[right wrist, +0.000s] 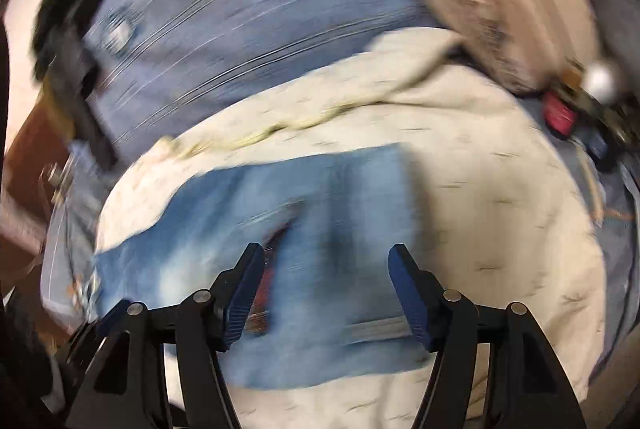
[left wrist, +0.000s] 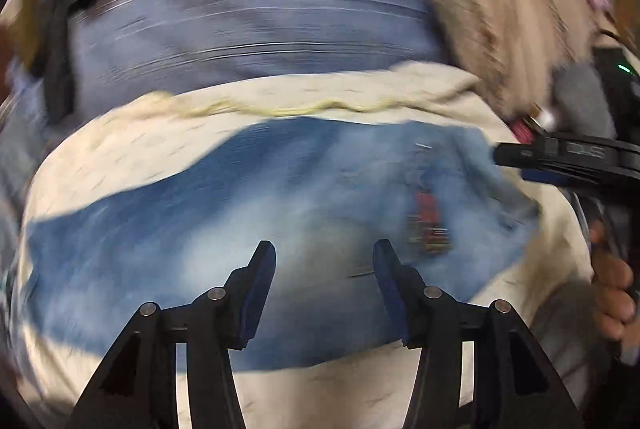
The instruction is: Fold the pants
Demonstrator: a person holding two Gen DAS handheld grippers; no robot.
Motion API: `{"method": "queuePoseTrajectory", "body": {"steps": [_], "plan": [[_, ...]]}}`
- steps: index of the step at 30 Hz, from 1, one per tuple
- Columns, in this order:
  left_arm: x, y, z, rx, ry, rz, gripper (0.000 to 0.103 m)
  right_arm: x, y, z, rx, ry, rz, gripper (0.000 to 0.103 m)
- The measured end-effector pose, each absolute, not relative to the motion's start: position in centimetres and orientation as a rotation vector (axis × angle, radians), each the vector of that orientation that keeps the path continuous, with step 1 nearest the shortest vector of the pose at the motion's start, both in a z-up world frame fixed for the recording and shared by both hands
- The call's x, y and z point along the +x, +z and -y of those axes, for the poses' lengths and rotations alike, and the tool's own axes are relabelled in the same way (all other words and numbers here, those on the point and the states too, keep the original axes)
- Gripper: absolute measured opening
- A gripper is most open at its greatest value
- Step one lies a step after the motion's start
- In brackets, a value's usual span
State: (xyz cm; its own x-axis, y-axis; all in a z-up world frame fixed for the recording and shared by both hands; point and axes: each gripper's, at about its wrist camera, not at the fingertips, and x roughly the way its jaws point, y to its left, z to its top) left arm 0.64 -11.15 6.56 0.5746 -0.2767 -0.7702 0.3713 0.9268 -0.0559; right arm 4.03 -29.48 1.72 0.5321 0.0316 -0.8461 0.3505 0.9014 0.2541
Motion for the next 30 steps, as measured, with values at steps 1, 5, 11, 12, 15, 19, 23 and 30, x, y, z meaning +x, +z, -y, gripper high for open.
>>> {"method": "queuePoseTrajectory", "body": {"steps": [1,5,11,12,15,19,23,30], "plan": [[0.7,6.3,12.4,0.143,-0.416,-0.880,0.051,3.8,0.9,30.7,0.446,-0.206,-1.004,0.068],[0.2,4.7,17.3,0.253,-0.584,-0.901,0.051,3.0,-1.8,35.5,0.680,-0.172,-1.034,0.068],[0.1,2.2,22.2,0.420,-0.644,-0.880,0.051,2.1,-2.8,37.8,0.878,-0.070,-0.979,0.074],[0.0,1.9,23.1,0.437,-0.646,-0.875,0.051,2.4,-3.0,37.7,0.894,-0.041,-0.985,0.076],[-0.3,1.4,24.2,0.492,-0.662,-0.849,0.049,3.4,-3.8,37.4,0.909,0.005,-1.028,0.076],[-0.8,2.7,23.8,0.453,-0.720,-0.839,0.051,4.4,-4.8,37.6,0.902,-0.004,-1.093,0.078],[-1.2,3.1,23.4,0.434,-0.765,-0.834,0.061,4.3,-5.1,38.0,0.928,0.004,-1.089,0.078],[-1.4,-0.7,25.5,0.589,-0.723,-0.781,0.057,4.4,-4.7,37.5,0.840,-0.033,-1.113,0.078]]}}
